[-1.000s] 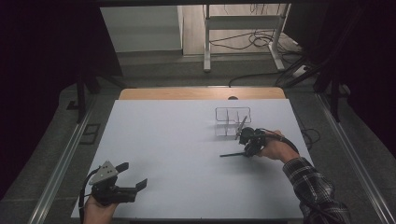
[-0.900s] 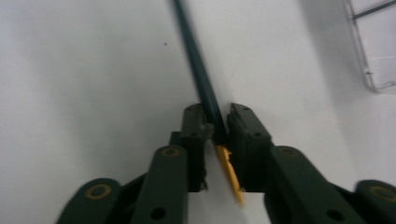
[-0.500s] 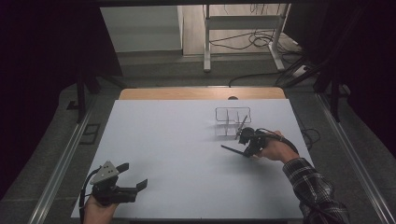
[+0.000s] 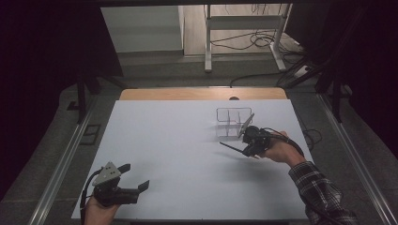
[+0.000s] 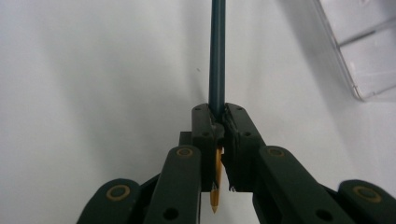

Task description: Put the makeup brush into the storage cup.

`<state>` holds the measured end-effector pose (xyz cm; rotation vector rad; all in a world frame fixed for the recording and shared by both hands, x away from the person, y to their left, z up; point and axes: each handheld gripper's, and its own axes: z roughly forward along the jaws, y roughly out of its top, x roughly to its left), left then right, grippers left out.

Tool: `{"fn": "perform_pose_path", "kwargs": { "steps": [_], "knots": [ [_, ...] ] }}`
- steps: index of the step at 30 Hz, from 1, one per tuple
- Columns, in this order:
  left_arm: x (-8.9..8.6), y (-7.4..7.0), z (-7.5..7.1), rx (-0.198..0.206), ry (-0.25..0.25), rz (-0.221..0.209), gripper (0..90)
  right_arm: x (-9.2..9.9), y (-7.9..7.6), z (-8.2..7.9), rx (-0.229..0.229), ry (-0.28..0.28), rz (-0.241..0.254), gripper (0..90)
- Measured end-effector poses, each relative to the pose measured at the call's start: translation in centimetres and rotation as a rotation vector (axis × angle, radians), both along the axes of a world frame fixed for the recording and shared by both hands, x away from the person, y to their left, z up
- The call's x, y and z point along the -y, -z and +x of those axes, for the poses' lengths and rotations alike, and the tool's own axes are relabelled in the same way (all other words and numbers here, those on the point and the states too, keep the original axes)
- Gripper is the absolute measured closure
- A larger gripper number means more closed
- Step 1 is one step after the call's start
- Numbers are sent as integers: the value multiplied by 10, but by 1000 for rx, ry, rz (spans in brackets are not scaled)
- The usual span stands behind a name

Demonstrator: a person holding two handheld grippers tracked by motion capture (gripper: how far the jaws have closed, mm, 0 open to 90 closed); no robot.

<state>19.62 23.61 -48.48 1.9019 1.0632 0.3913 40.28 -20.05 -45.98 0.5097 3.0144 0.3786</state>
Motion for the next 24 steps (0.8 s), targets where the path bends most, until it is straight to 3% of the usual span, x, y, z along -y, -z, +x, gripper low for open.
{"fn": "perform_pose_path", "kwargs": {
  "steps": [14,21,24],
  "knots": [
    [12,-4,-1,17,47,43,46,5,-15,-24,3,8,114,832],
    [28,-12,-3,94,79,136,83,10,-26,-37,5,25,189,832],
    [35,-15,-3,116,94,147,105,12,-30,-46,13,43,231,832]
  ]
}}
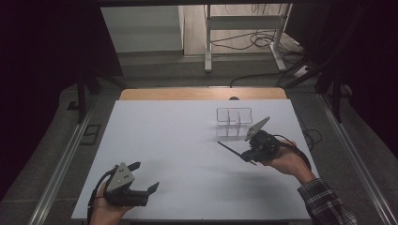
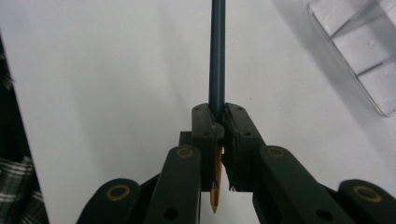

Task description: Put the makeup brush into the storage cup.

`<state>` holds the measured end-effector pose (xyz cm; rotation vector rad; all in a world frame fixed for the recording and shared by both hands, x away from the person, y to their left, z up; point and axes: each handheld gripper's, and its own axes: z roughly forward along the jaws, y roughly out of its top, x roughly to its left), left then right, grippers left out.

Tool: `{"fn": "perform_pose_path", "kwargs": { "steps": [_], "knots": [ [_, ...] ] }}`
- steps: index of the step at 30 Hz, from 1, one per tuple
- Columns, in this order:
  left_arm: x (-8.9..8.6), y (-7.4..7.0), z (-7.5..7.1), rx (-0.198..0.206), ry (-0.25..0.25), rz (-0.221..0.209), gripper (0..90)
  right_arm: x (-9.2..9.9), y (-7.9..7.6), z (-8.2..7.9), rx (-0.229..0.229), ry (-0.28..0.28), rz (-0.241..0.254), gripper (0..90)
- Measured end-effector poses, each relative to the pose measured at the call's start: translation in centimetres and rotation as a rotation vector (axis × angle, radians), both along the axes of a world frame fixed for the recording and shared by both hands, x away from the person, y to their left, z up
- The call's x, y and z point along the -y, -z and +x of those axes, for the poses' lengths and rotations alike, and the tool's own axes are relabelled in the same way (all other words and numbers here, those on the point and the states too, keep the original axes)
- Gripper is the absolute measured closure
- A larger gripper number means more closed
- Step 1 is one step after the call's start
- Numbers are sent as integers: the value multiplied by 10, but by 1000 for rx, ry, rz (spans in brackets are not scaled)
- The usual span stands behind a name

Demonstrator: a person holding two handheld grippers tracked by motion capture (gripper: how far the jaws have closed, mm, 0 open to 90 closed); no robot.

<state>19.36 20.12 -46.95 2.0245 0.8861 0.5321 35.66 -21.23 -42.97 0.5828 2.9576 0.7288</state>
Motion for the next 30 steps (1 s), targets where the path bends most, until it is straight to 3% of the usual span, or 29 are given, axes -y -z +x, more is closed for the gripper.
{"fn": "perform_pose_path", "kwargs": {
  "steps": [7,15,22,30],
  "knots": [
    [11,-4,4,7,32,-5,125,1,1,-18,42,21,89,831],
    [17,-8,5,29,65,-17,151,-1,11,-31,20,49,175,832],
    [27,-7,8,69,105,74,166,-7,22,-37,-14,63,200,831],
    [42,-9,14,135,146,209,212,-14,23,-43,-28,42,187,831]
  ]
}}
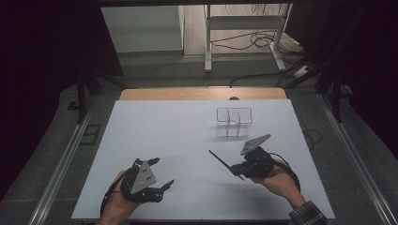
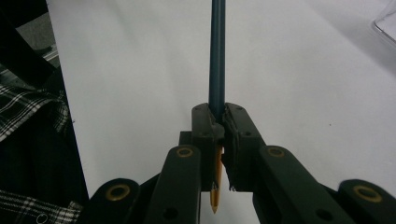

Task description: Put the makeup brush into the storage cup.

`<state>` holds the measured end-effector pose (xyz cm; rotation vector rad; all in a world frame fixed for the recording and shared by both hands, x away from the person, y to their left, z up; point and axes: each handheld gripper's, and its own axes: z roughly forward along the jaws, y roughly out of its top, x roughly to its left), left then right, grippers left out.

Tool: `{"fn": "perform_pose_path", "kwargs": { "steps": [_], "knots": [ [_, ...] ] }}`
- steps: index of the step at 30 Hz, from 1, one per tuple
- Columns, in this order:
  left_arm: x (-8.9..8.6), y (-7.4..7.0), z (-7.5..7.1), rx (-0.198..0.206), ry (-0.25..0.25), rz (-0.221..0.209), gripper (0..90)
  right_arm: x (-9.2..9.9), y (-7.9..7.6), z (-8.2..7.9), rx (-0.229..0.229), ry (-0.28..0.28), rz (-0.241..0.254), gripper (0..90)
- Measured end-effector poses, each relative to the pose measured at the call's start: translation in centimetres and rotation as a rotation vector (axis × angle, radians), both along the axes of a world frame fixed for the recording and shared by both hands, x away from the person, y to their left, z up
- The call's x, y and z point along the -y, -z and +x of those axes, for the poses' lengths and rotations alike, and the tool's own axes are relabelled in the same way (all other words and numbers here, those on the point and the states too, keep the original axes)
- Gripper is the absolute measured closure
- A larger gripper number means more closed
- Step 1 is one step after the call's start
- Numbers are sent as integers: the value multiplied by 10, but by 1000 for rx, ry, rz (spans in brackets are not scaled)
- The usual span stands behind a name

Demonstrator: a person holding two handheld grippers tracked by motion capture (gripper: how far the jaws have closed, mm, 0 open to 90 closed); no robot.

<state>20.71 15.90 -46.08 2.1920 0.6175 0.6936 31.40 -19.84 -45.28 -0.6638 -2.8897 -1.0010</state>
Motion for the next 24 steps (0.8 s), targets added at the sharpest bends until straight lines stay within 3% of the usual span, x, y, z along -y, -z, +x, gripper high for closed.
{"fn": "perform_pose_path", "kwargs": {
  "steps": [4,11,24],
  "knots": [
    [7,-1,2,26,23,39,236,-2,-1,-2,-1,-6,2,832],
    [22,-6,5,110,92,124,331,-6,-1,-5,-7,-22,-7,831],
    [47,-4,12,186,165,251,447,-12,0,-7,-26,-55,-27,831]
  ]
}}
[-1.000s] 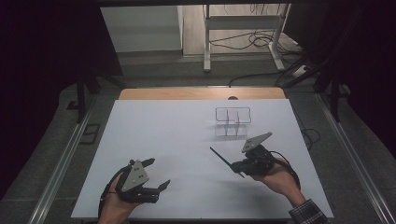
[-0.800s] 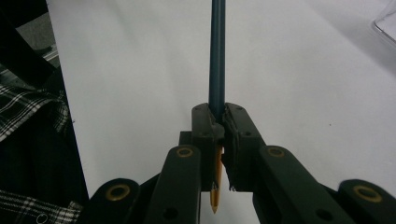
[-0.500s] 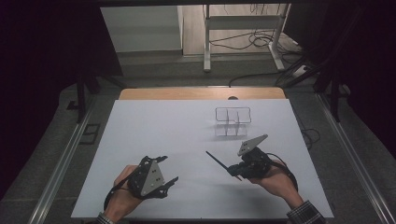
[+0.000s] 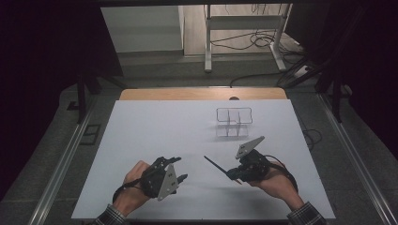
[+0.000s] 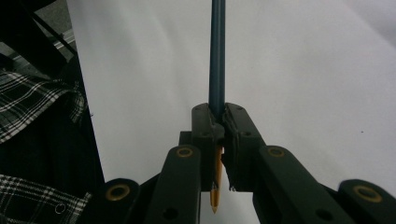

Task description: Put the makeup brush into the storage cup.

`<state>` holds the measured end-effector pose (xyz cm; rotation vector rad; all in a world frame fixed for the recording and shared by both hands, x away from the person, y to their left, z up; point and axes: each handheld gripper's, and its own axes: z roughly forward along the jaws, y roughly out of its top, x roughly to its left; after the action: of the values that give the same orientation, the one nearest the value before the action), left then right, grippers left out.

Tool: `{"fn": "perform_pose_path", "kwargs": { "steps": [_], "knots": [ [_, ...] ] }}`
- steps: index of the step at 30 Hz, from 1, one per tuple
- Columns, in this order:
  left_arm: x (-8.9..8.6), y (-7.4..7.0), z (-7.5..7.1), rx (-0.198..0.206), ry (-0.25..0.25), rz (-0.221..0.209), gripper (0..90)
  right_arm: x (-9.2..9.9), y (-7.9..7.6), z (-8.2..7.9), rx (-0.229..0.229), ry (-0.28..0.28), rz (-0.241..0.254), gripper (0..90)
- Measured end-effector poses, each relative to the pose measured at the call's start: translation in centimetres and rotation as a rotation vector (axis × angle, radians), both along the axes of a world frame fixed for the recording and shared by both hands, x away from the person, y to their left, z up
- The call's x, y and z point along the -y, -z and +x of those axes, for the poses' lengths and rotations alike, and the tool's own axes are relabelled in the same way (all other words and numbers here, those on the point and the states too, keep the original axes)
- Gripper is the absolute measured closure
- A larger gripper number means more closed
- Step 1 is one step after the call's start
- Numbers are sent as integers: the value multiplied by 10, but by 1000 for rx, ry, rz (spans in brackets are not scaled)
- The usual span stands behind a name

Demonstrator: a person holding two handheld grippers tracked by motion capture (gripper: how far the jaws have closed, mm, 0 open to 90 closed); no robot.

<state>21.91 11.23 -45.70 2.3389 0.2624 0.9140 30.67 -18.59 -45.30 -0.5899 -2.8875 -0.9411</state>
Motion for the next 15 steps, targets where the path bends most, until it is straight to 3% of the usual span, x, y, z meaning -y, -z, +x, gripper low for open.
{"fn": "perform_pose_path", "kwargs": {
  "steps": [6,7,8,9,13,15],
  "knots": [
    [13,6,2,60,27,30,479,-4,-1,-1,-2,-13,-1,831],
    [14,6,3,70,31,53,487,-5,-1,-1,-1,-18,-2,831],
    [16,8,3,77,34,34,493,-5,-1,-1,-3,-19,-3,831],
    [16,6,3,84,38,64,501,-6,-1,-2,-4,-22,-5,831],
    [21,8,5,115,51,73,525,-9,-1,-2,-5,-32,-7,831],
    [24,9,5,137,56,99,535,-11,-1,-3,-7,-34,-10,832]
  ]
}}
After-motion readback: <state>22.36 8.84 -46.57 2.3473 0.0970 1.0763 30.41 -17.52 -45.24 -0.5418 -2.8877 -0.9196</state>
